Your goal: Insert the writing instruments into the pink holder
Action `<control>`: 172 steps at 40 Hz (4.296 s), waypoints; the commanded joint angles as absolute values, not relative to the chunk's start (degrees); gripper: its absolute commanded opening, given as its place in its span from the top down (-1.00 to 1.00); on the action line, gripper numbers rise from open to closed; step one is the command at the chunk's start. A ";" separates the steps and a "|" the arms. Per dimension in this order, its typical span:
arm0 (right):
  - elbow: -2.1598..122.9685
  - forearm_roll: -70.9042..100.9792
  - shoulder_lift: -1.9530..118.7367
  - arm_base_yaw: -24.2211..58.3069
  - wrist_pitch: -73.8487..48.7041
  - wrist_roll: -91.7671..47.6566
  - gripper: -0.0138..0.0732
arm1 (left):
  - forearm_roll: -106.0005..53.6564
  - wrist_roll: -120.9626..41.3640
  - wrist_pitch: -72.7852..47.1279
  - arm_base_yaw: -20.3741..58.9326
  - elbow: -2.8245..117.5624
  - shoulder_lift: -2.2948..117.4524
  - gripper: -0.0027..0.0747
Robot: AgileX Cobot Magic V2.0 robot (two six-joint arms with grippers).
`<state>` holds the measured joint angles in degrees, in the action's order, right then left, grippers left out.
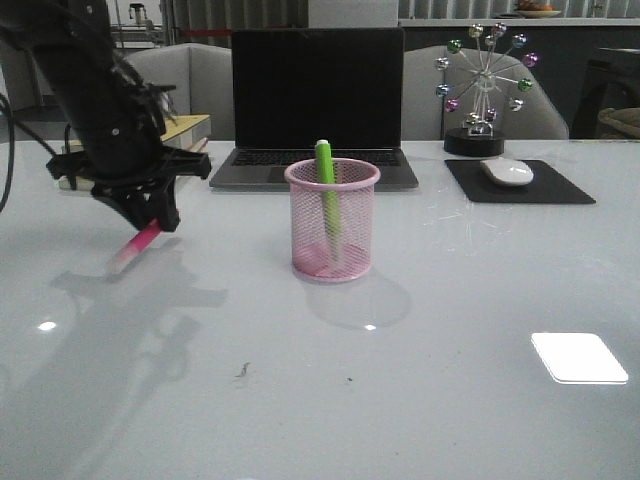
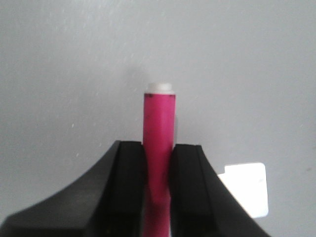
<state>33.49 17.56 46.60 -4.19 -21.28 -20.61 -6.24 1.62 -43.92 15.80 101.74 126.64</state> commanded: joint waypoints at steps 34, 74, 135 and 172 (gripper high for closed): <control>35.03 17.69 46.35 -4.55 -17.39 -20.99 -0.17 | -7.08 1.26 -4.13 30.62 105.14 111.18 0.67; 35.03 17.69 46.35 -4.55 -17.39 -20.99 -0.17 | -13.89 1.26 42.82 40.29 72.03 110.45 0.67; 35.03 17.69 46.35 -4.55 -17.39 -20.99 -0.17 | -1.62 -2.48 -9.42 17.68 70.73 73.77 0.21; 35.03 17.69 46.35 -4.55 -17.39 -20.99 -0.17 | -3.89 -1.97 -13.94 8.95 38.78 40.39 0.29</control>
